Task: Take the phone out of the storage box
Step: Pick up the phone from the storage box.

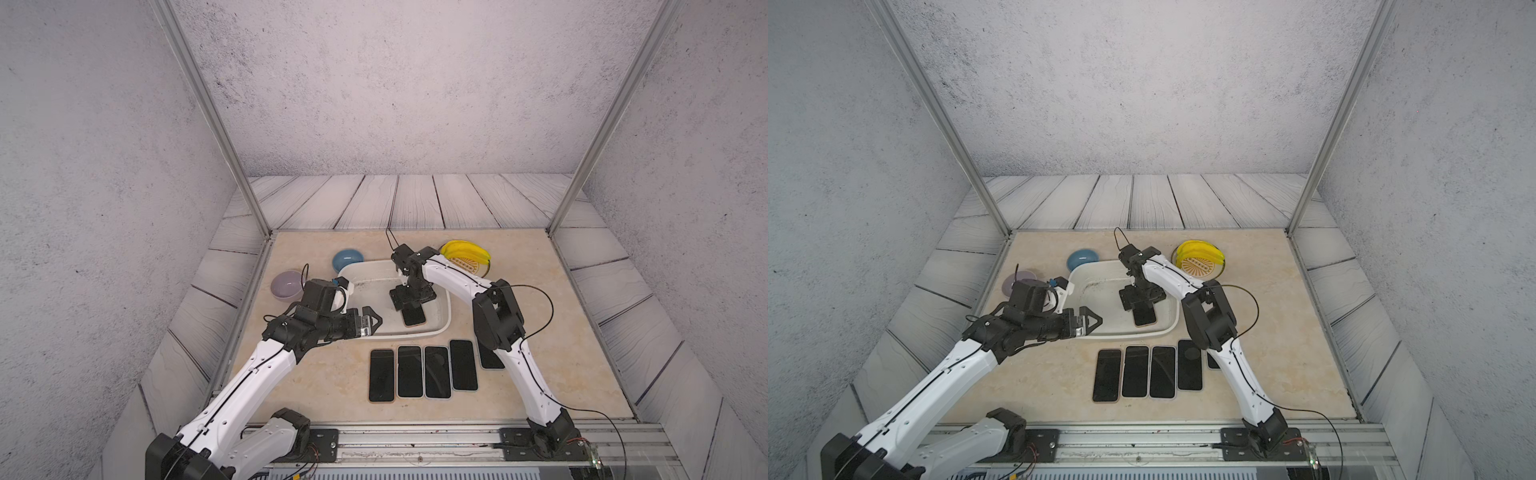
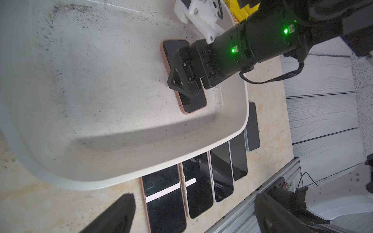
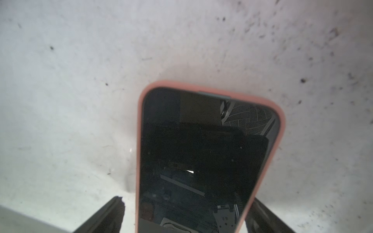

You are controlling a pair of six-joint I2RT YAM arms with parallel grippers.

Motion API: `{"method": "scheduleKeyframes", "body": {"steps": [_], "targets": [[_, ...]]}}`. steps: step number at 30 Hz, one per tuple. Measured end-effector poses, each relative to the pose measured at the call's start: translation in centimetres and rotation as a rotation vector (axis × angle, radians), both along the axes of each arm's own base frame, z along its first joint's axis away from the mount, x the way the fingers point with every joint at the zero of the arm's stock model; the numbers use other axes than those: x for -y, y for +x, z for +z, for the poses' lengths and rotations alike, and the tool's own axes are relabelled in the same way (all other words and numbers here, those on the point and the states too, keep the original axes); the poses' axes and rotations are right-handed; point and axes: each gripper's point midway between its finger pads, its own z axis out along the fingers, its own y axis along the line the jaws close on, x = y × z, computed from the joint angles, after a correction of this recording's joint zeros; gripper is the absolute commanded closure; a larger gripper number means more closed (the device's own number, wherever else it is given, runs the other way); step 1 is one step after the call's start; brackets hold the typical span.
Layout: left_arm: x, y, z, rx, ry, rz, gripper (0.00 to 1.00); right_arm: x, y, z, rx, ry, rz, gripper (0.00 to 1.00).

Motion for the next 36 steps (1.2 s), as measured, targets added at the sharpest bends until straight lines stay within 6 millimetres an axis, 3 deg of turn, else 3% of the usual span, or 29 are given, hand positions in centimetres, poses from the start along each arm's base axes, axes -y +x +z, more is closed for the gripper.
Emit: {"method": "scheduleKeyframes", "body": {"steps": [5,11,21,24,30,32,36], "targets": [[-0.2,-0.1,-0.2,-0.006,0.012,0.000,0.01,0.2,0.3,-0.3,0.032,-0.056,0.031,0.18],[-0.3,-0.4,-0.5,-0.018,0.024,-0.002,0.01,0.1,0.4,-0.3,0.052,-0.076,0.055,0.38],[0.6,-0.1,-0.1,0.006,-0.032,-0.029,0.01,0.1,0.8,0.8,0.056,-0.040,0.022,0.39],[0.9,0.2,-0.1,0.029,-0.052,-0.034,0.01,0.0,1.1,2.7,0.061,0.013,-0.013,0.39],[1.7,1.7,0.5,0.096,-0.084,-0.040,0.01,-0.5,1.8,11.0,0.137,0.191,-0.072,0.39],[2.0,2.4,0.3,0.100,-0.084,-0.043,0.00,-0.7,1.4,14.0,0.151,0.261,-0.089,0.39],[3.0,3.5,-0.3,0.088,-0.079,-0.056,0.03,-1.5,-0.2,17.3,0.128,0.363,-0.099,0.40]]}}
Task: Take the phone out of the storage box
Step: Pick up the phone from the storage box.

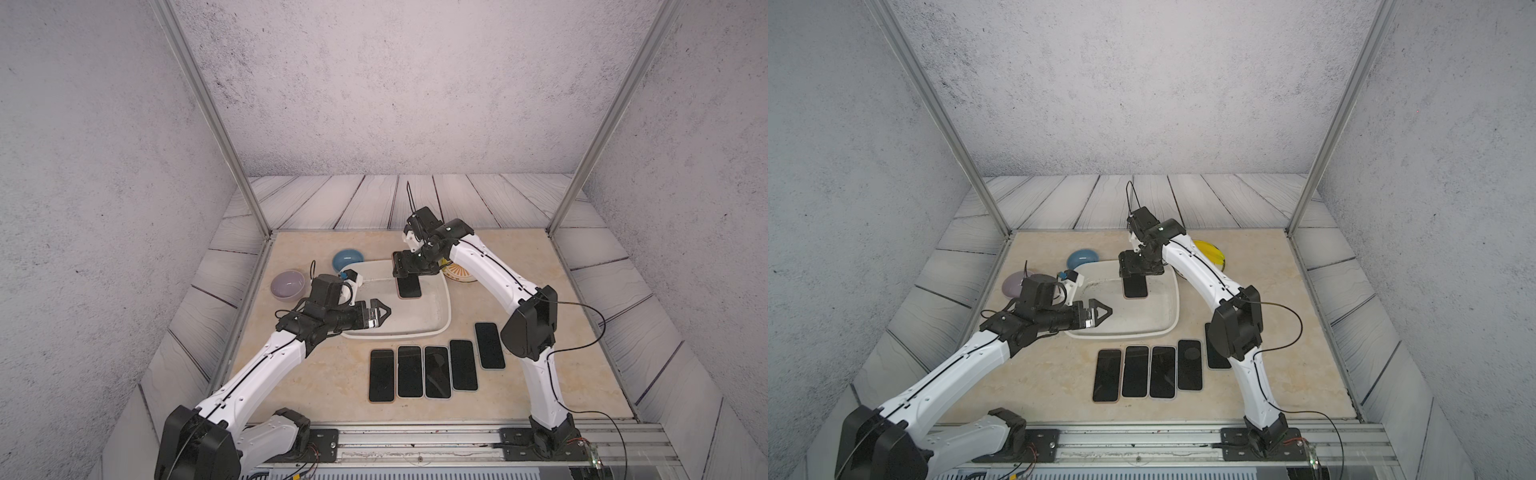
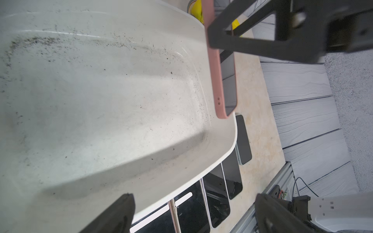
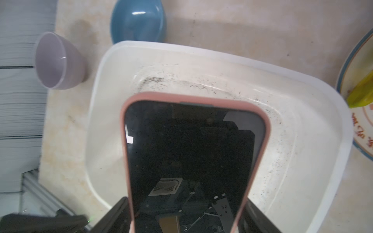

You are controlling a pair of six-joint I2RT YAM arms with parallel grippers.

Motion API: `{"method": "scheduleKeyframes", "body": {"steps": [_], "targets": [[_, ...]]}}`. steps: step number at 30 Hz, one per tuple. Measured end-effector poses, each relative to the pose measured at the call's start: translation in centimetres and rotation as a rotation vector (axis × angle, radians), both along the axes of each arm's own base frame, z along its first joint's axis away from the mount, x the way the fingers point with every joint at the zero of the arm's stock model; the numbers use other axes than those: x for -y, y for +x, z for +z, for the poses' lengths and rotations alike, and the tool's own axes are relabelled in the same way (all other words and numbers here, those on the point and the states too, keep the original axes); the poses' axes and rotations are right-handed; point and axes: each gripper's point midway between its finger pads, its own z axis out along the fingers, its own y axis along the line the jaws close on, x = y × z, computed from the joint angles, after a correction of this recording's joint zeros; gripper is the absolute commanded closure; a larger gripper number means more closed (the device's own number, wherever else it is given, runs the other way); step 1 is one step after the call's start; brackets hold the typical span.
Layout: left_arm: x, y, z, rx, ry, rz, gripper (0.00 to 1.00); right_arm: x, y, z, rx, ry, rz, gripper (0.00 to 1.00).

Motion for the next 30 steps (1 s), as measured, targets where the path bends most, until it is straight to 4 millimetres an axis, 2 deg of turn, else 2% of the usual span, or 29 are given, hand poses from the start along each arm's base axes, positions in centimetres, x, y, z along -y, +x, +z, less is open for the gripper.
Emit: {"method": "scheduleKeyframes", "body": {"steps": [3,7,9,12,17,20,22,24,28,30], "targets": [[1.0,0.8,0.3,0.004,-0.005,-0.021,0.05,-0.3,-1.5,0.4,-0.049,0.038,-0.002,0.40],[2.7,1.1,1.1,0.029,-0.024,-0.060,0.07,-0.5,-3.0,-0.4,-0.114,0.049,-0.005,0.40],[3.3,1.0,1.3,0.039,-0.030,-0.077,0.13,-0.7,-3.5,-0.6,-0.133,0.053,-0.004,0.40],[3.9,0.8,1.2,0.038,-0.035,-0.093,0.34,-1.1,-4.2,-0.5,-0.154,0.071,-0.003,0.41],[4.6,1.0,0.5,-0.001,-0.054,-0.097,0.81,-1.6,-5.3,0.5,-0.165,0.112,-0.003,0.40],[4.6,0.9,0.0,-0.037,-0.063,-0.088,1.00,-1.7,-5.9,1.2,-0.170,0.134,0.003,0.40],[4.5,1.0,-0.3,-0.048,-0.055,-0.073,1.00,-1.9,-6.2,1.8,-0.166,0.157,0.008,0.40],[4.5,0.8,-0.6,-0.066,-0.049,-0.067,1.00,-2.2,-6.6,2.4,-0.164,0.176,0.014,0.35],[4.1,0.2,-0.5,-0.080,-0.041,-0.061,1.00,-2.3,-7.3,2.9,-0.160,0.187,0.027,0.11],[3.6,-0.5,0.1,-0.080,-0.036,-0.055,1.00,-2.0,-7.4,3.3,-0.148,0.188,0.033,0.04]]}}
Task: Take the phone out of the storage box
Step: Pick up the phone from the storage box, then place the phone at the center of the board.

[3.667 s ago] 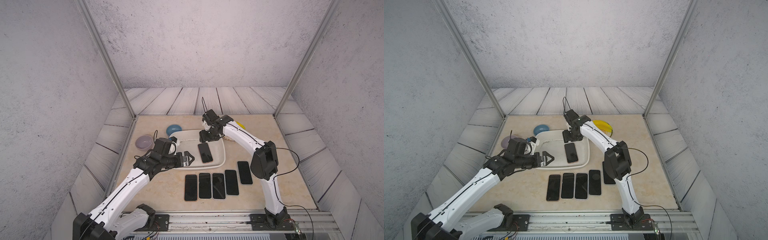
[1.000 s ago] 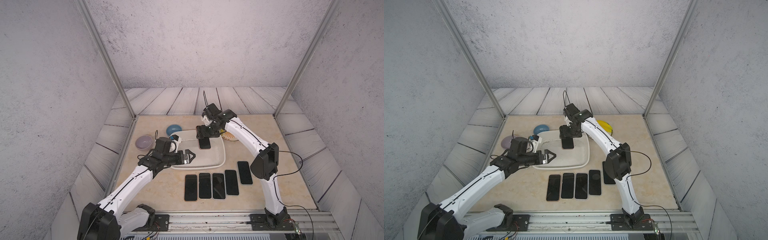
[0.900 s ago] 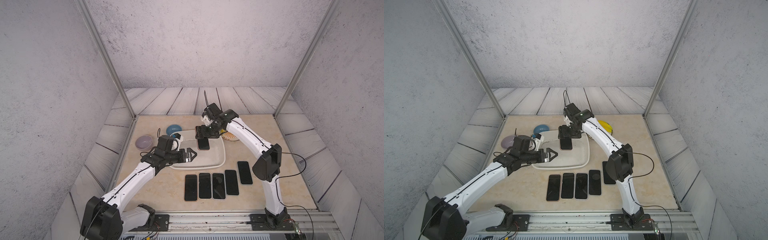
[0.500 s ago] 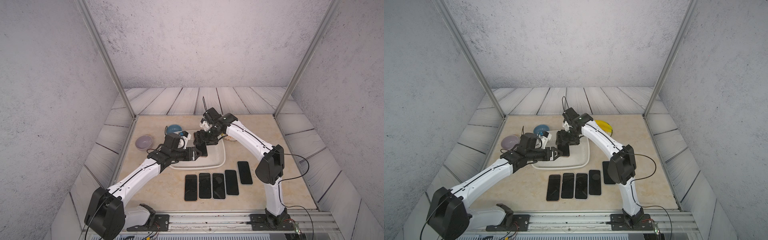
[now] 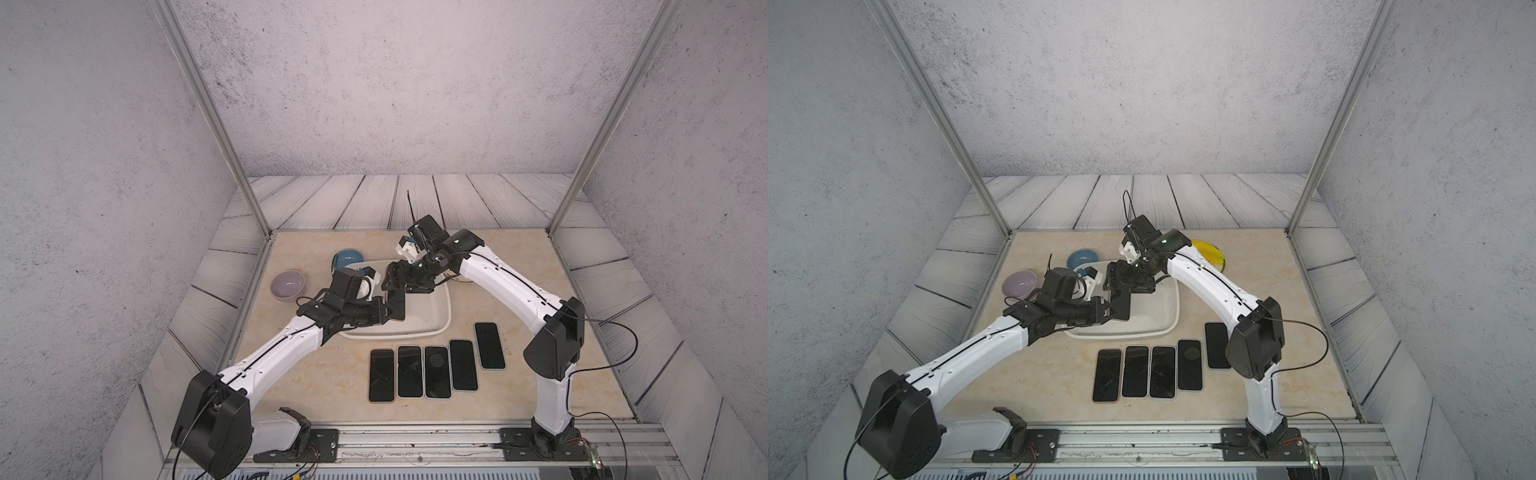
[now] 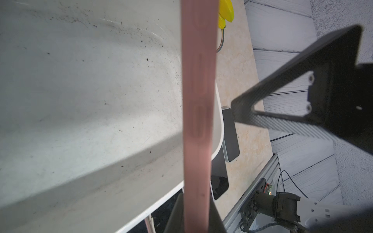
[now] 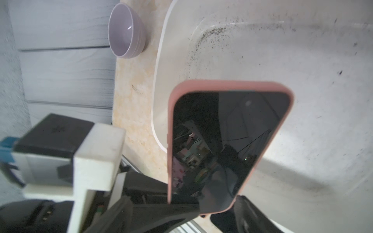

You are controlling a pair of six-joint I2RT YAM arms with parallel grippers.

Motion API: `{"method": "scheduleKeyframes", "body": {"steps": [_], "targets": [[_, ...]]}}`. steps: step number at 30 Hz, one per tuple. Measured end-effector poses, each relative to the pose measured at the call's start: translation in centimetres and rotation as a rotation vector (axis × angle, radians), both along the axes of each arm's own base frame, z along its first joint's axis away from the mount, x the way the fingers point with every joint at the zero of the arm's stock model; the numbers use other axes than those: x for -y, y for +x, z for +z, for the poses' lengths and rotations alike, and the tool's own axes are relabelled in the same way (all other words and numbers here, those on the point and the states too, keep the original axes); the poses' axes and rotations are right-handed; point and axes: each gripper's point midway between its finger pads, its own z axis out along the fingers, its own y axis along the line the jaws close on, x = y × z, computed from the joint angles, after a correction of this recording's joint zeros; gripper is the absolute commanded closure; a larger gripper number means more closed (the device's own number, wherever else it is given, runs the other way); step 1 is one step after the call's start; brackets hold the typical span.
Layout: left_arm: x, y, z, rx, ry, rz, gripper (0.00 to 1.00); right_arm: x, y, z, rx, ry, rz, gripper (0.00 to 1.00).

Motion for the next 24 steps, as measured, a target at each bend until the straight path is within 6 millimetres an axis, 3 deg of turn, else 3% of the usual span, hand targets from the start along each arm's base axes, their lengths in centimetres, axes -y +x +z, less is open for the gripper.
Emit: {"method": "scheduleKeyframes", "body": {"steps": [3,8,12,16,19,24], "targets": [[-1.3,-1.9,1.4,0.017,-0.002,0.011,1.00,1.1,0.3,1.1,0.031,0.004,-0.007,0.03],[-4.8,-7.3,2.3,0.013,-0.030,0.061,1.00,4.9,1.2,2.9,0.085,0.002,-0.058,0.02],[-8.0,-11.8,-0.6,-0.088,-0.006,0.141,1.00,7.8,1.2,2.7,0.098,-0.016,-0.095,0.02],[-10.4,-14.9,-4.2,-0.227,0.037,0.230,1.00,8.8,0.4,0.9,0.072,-0.041,-0.093,0.02],[-11.5,-16.3,-6.2,-0.317,0.072,0.280,1.00,9.1,-0.2,-1.0,0.039,-0.060,-0.091,0.02],[-12.2,-17.2,-7.3,-0.392,0.106,0.315,1.00,9.6,-1.0,-3.0,0.009,-0.080,-0.088,0.01]]}}
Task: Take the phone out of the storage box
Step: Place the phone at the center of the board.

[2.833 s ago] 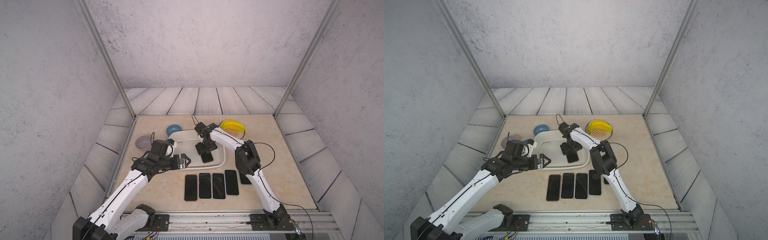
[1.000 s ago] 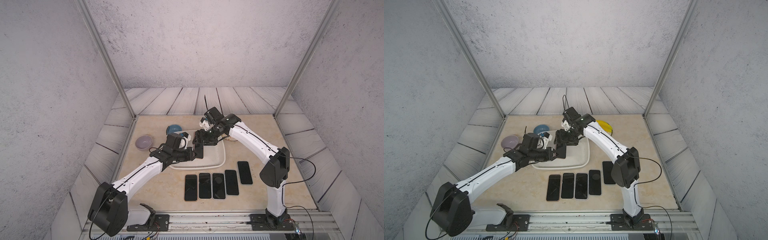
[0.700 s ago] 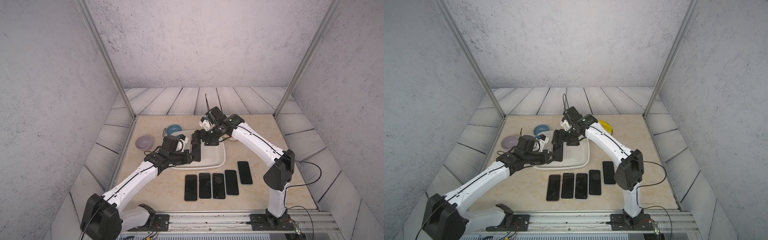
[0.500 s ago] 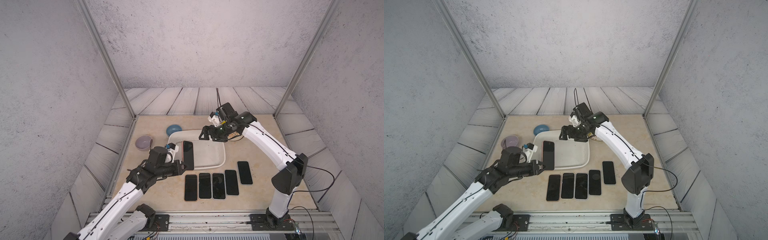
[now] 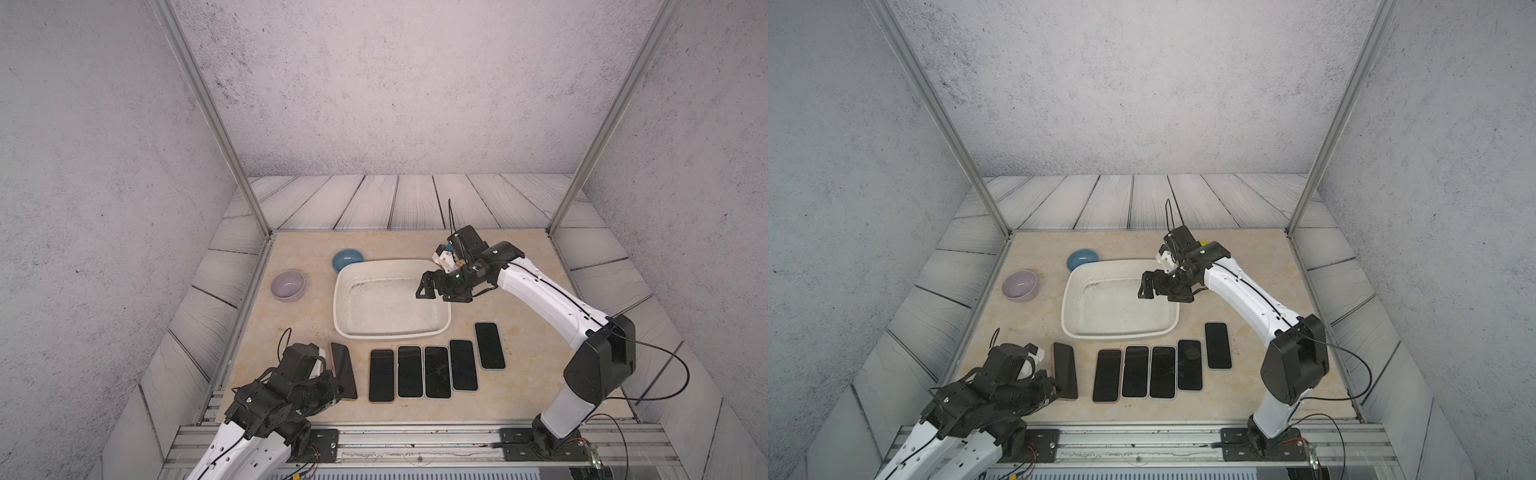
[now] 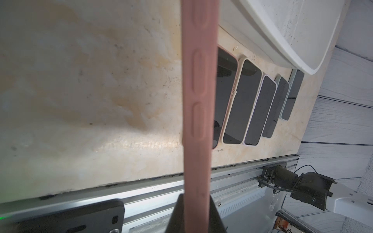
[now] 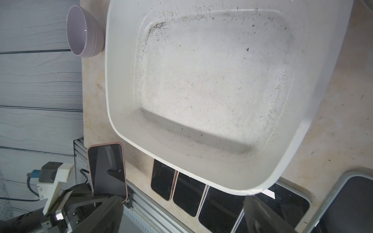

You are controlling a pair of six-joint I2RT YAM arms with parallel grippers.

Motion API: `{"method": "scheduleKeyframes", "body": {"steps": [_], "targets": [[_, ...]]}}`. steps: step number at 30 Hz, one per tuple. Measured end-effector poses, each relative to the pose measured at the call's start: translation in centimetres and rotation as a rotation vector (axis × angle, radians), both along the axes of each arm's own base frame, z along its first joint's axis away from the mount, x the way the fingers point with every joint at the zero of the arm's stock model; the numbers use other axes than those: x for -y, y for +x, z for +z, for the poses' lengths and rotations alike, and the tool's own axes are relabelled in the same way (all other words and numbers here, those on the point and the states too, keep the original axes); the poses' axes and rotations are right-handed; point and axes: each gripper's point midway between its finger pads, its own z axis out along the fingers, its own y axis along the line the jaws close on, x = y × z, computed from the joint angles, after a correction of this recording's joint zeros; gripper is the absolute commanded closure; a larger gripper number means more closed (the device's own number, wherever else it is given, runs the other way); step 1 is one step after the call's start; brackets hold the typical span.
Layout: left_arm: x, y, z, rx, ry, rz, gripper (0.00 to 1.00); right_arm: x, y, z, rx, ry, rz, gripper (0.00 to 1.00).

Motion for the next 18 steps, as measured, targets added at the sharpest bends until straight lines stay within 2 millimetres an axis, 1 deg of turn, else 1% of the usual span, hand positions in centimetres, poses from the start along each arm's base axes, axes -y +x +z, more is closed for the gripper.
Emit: {"method": "scheduleKeyframes", "body": {"steps": [3,8,12,14,15,16,18], "targets": [[0.1,0.0,-0.8,-0.034,0.002,0.011,1.00,0.4,-0.6,0.0,0.005,0.003,-0.002,0.01],[0.6,0.1,-3.2,-0.104,0.014,0.016,1.00,1.2,-1.0,1.0,0.032,0.018,-0.013,0.01],[1.0,0.7,-4.8,-0.138,0.039,0.006,1.00,2.0,-1.0,1.1,0.038,0.018,-0.030,0.01],[1.3,1.4,-4.9,-0.130,0.041,-0.003,1.00,2.3,-1.0,1.0,0.037,0.015,-0.035,0.01],[1.5,1.7,-5.1,-0.128,0.046,-0.009,0.94,2.5,-1.1,0.9,0.037,0.012,-0.039,0.01],[1.5,1.8,-5.2,-0.128,0.052,-0.013,0.85,2.7,-1.1,0.8,0.037,0.009,-0.042,0.01],[1.5,2.1,-5.3,-0.135,0.069,-0.018,0.78,3.1,-1.3,0.7,0.037,0.004,-0.049,0.01]]}}
